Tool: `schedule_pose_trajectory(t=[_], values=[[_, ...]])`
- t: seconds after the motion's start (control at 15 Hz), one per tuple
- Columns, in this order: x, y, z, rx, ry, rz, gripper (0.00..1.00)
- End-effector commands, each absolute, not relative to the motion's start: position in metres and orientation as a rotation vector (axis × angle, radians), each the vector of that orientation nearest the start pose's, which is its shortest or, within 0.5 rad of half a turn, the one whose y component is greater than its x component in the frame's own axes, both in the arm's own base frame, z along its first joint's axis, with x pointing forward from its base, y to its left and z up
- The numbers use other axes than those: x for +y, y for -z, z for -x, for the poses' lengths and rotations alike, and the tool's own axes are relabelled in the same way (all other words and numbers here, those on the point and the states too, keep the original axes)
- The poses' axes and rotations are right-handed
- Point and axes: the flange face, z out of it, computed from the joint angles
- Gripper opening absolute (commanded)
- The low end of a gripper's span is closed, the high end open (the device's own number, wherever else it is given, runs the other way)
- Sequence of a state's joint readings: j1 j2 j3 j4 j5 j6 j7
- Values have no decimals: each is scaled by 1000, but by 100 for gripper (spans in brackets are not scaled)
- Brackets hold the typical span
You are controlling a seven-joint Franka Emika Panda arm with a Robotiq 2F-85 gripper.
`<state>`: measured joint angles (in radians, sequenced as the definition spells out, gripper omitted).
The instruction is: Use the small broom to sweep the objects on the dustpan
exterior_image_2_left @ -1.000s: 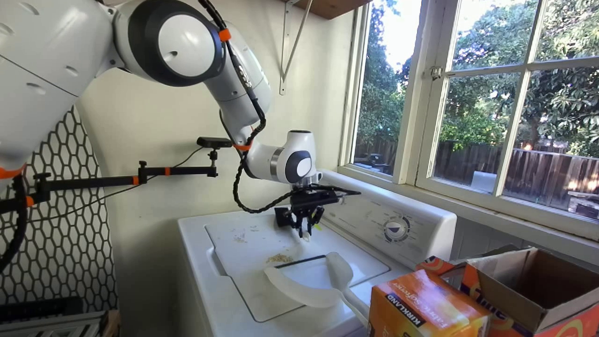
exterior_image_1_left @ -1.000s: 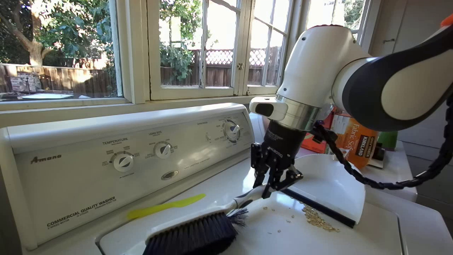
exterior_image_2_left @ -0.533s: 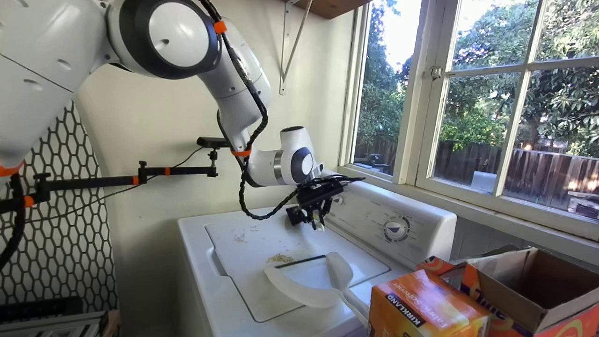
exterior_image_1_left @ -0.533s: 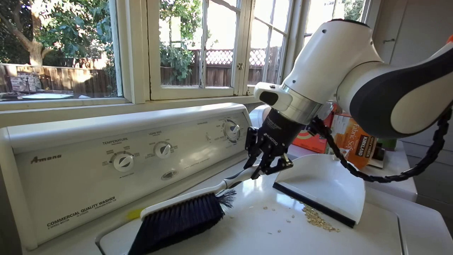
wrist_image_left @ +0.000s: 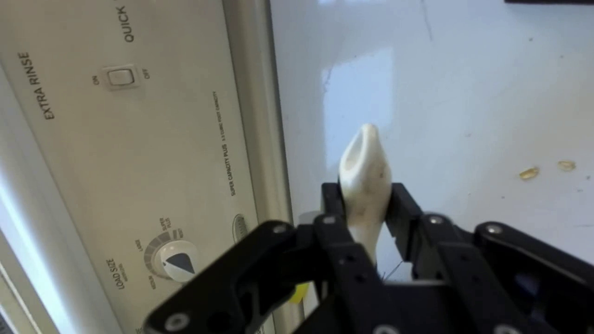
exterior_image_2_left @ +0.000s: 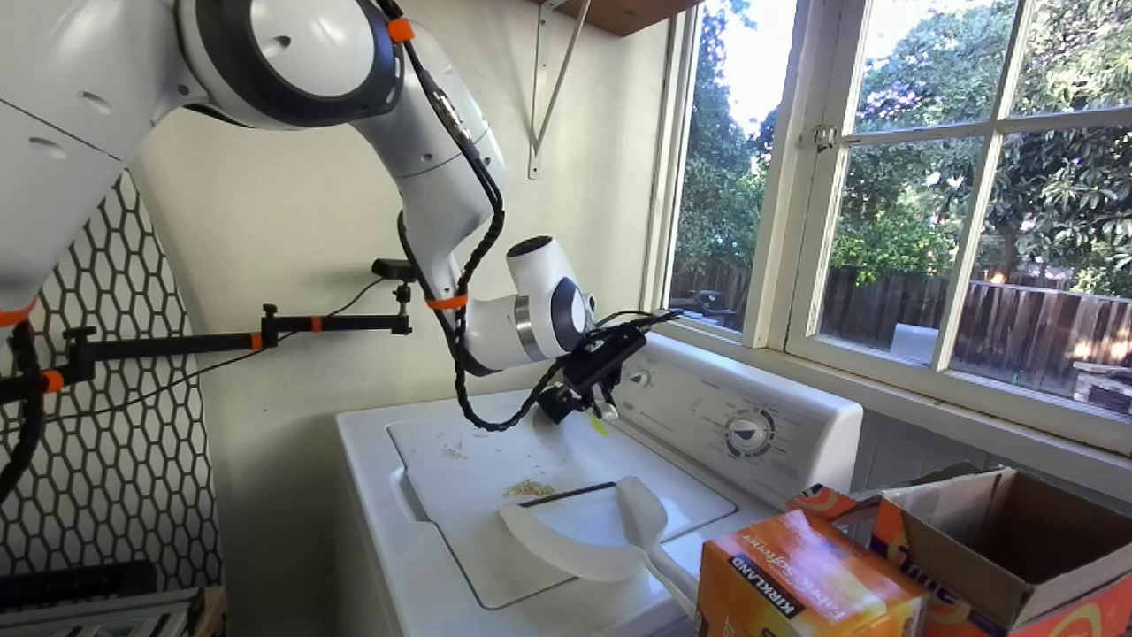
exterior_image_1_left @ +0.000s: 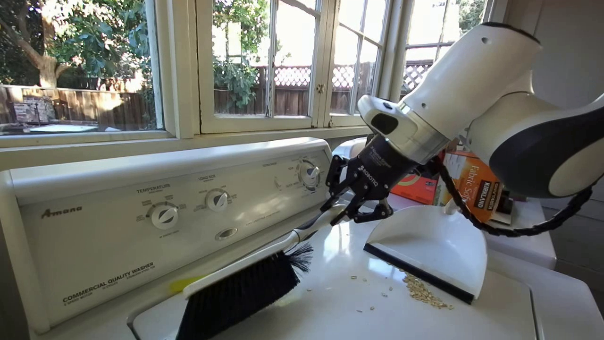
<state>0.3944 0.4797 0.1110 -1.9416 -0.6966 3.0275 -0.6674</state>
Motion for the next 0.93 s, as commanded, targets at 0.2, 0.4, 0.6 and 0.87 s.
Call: schedule_pose_trajectory(t=[0.2, 0.4, 0.6, 0.87], values=[[334, -309, -536, 2208, -920, -1489, 7], [330, -311, -533, 2239, -973, -1401, 7], [335, -307, -538, 2247, -993, -1393, 30], [336, -304, -531, 2276, -1014, -1350, 30]])
